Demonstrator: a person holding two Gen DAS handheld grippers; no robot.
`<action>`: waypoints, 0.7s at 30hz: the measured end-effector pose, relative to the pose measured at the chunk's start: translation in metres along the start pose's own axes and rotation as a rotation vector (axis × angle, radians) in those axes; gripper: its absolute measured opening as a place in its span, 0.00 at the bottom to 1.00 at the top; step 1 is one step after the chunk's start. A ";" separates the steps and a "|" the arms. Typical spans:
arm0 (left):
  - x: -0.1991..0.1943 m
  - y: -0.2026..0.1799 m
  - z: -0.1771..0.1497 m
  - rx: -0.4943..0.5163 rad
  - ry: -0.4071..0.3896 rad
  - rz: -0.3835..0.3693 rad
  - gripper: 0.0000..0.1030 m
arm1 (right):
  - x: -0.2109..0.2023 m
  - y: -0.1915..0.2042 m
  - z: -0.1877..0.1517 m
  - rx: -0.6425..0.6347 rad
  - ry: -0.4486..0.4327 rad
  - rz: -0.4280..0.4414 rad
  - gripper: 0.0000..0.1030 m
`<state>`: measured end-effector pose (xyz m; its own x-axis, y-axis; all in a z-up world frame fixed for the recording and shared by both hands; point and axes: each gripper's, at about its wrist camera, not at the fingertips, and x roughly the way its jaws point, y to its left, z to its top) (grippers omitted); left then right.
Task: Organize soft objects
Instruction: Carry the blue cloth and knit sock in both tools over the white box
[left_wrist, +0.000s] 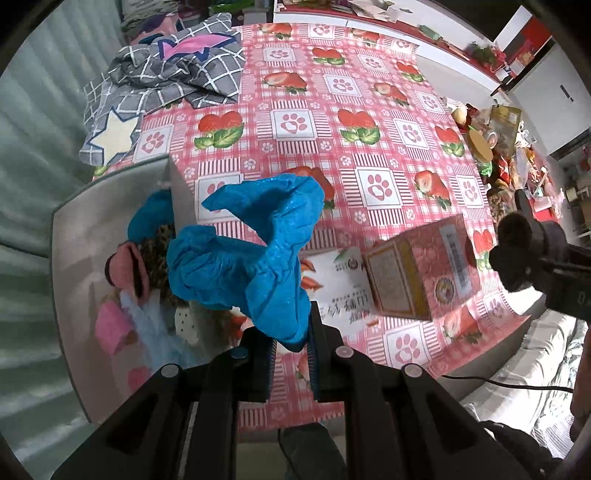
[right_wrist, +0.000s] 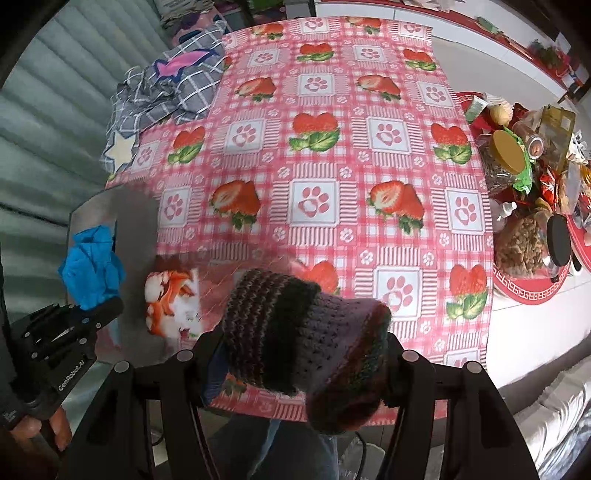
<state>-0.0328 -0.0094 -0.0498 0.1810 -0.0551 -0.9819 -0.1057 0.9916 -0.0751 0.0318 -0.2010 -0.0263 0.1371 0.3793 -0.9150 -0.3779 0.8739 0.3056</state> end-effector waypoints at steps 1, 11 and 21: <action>-0.001 0.002 -0.003 -0.005 -0.001 0.000 0.15 | 0.000 0.004 -0.003 -0.006 0.002 0.003 0.62; -0.015 0.032 -0.027 -0.083 -0.024 0.015 0.15 | 0.001 0.053 -0.016 -0.103 0.008 0.023 0.62; -0.026 0.080 -0.050 -0.213 -0.045 0.059 0.15 | 0.012 0.118 -0.017 -0.259 0.040 0.051 0.62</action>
<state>-0.0948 0.0656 -0.0388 0.2111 0.0118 -0.9774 -0.3206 0.9454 -0.0579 -0.0269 -0.0986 -0.0056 0.0778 0.4038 -0.9115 -0.6056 0.7454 0.2786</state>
